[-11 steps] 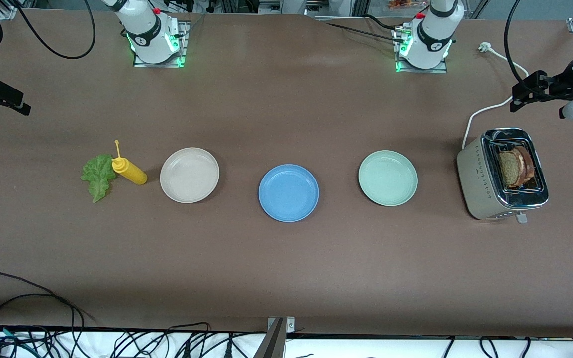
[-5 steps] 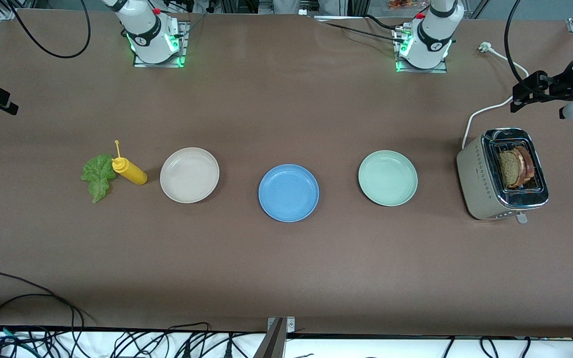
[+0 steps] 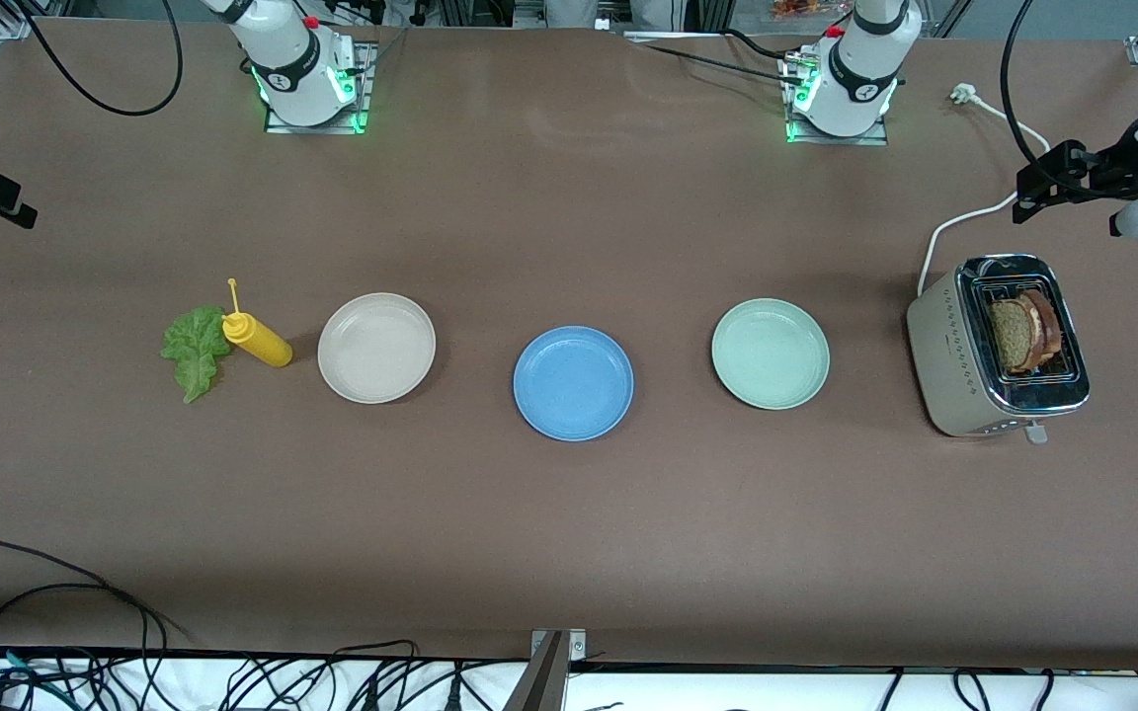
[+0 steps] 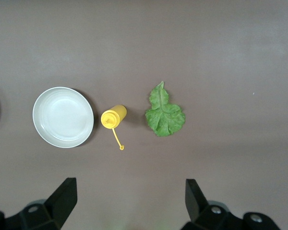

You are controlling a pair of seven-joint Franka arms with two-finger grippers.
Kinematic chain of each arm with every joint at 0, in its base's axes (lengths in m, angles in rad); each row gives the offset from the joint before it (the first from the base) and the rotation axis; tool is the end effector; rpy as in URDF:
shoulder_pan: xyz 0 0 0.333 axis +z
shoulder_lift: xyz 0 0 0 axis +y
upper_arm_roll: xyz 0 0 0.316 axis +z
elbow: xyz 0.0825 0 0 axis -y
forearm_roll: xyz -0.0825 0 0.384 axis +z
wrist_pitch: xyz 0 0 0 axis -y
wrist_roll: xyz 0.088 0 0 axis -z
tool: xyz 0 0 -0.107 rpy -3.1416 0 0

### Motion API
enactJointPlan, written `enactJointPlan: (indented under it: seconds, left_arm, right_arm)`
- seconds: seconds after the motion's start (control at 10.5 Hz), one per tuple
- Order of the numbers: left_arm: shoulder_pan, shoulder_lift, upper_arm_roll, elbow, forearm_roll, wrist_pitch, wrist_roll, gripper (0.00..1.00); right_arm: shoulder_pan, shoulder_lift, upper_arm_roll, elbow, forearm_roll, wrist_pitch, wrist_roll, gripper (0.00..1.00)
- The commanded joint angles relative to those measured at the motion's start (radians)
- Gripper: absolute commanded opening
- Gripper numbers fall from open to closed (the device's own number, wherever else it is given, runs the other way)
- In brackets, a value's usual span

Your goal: Make sandwich in blue plate with both arms

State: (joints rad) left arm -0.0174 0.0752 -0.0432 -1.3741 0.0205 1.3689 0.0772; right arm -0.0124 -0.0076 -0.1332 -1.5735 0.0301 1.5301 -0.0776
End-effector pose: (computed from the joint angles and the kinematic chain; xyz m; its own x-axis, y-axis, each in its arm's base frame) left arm 0.5555 -0.0301 0.6567 0.9877 -0.1332 -0.0813 -0.1345 -0.9909 -0.0109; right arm 0.5425 -0.0765 0.6239 0.9972 -0.0666 -0.0333 -0.0678 -0.9971 -0.0338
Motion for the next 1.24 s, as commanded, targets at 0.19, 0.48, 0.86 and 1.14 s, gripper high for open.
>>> enactJointPlan:
  seconds: [0.19,0.48,0.86,1.14]
  left_arm:
    - [-0.006,0.005,-0.001,0.013,0.001,0.001,-0.013,1.00]
    - [-0.004,0.005,0.000,0.013,0.001,0.001,-0.013,1.00]
    - [-0.004,0.003,-0.001,0.013,0.001,0.001,-0.013,1.00]
    - [-0.012,0.001,-0.027,0.013,0.001,-0.001,-0.014,1.00]
  right_arm:
    - [0.000,0.003,0.006,0.018,-0.001,-0.008,0.005,1.00]
    - [0.002,0.003,0.009,0.018,-0.001,-0.007,0.005,1.00]
    - [0.002,0.003,0.009,0.018,-0.001,-0.008,0.004,1.00]
    - [0.002,0.001,0.004,0.020,-0.003,-0.010,0.005,1.00]
